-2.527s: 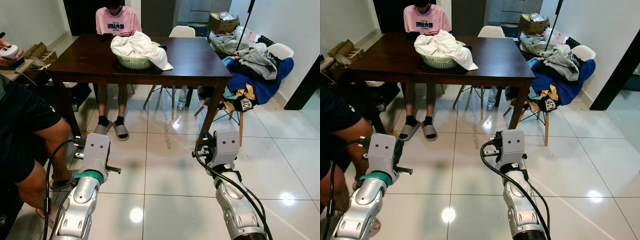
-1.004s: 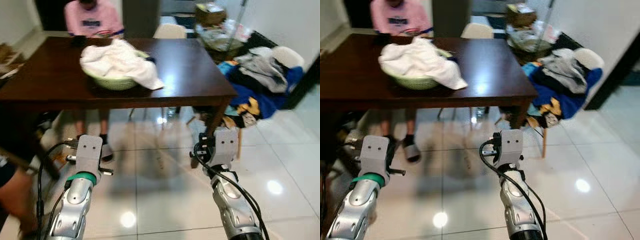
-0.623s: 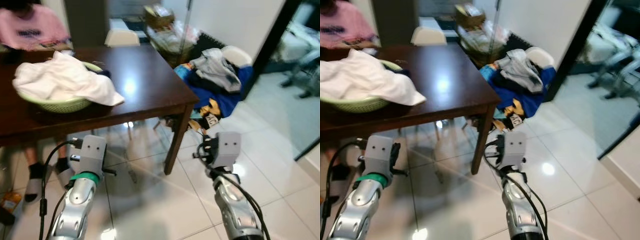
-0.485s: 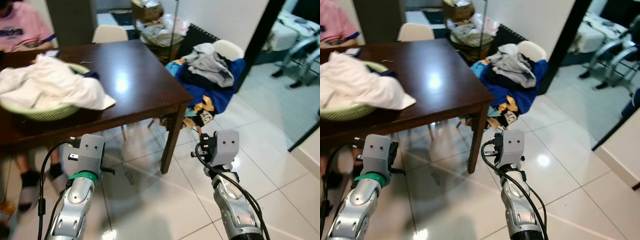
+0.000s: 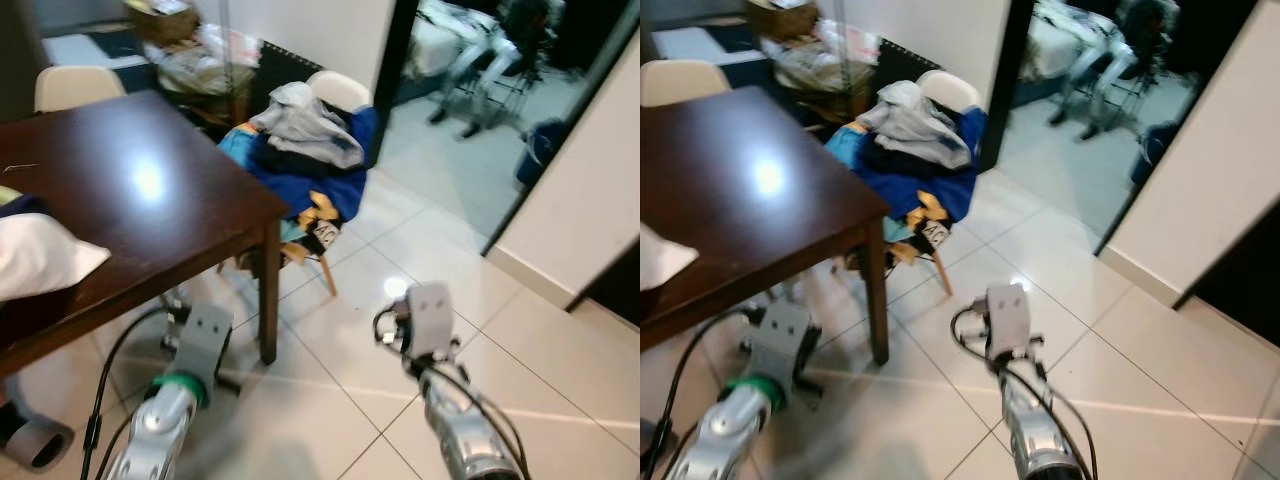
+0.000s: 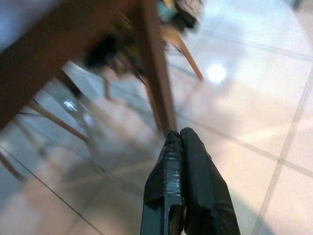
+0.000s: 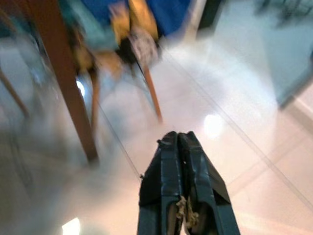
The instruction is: Hang hanger
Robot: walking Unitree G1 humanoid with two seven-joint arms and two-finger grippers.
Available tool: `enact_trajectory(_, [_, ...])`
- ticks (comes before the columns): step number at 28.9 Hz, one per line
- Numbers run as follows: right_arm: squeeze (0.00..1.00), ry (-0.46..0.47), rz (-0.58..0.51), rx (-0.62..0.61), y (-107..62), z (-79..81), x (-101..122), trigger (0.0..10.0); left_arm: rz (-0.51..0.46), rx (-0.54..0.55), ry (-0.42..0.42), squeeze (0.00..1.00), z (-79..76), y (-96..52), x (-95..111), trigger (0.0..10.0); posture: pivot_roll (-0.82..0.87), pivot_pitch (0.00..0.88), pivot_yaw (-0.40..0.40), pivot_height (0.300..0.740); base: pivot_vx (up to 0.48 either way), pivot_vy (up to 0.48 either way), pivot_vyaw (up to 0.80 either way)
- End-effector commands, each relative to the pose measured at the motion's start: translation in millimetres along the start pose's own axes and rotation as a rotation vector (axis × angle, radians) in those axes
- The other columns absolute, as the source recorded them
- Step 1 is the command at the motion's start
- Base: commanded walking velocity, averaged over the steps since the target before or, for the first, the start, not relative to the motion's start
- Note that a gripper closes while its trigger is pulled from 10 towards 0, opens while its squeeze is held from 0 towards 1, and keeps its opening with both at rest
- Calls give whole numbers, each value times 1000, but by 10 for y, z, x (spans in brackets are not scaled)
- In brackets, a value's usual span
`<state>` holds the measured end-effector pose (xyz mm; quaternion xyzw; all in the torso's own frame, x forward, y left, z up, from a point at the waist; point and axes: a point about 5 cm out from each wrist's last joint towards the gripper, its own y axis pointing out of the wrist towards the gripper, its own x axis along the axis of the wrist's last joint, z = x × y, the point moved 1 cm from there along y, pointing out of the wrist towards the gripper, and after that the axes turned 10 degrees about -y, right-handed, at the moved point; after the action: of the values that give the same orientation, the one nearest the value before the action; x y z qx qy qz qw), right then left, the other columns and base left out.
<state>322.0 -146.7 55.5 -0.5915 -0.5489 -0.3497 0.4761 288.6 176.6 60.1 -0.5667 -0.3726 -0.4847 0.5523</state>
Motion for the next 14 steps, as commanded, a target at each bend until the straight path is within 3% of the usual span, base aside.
enact_trajectory(1, [0,-20,76,-1,-49,-1,-185,10000,39,-6,0,0,-8,-25,-129,10000,-11,24,25,740,0,0,-788])
enact_trajectory(3, [0,-26,97,2,-61,8,-230,10000,45,0,-4,0,4,-31,-154,10000,-13,23,25,740,0,0,-788])
enact_trajectory(5, [0,-42,214,36,-150,65,-484,10000,104,43,-25,0,83,-39,-325,10000,-14,8,29,740,0,0,-800])
enact_trajectory(10, [0,-51,285,71,-224,124,-653,10000,150,71,-51,0,138,-53,-453,10000,-15,7,29,740,0,0,-800])
enact_trajectory(11, [0,-75,359,85,-322,174,-834,10000,215,118,-41,0,222,-82,-644,10000,-23,1,26,740,0,0,-800])
enact_trajectory(14, [0,-79,391,89,-368,191,-909,10000,243,137,-34,0,254,-104,-725,10000,-25,1,25,740,0,0,-800])
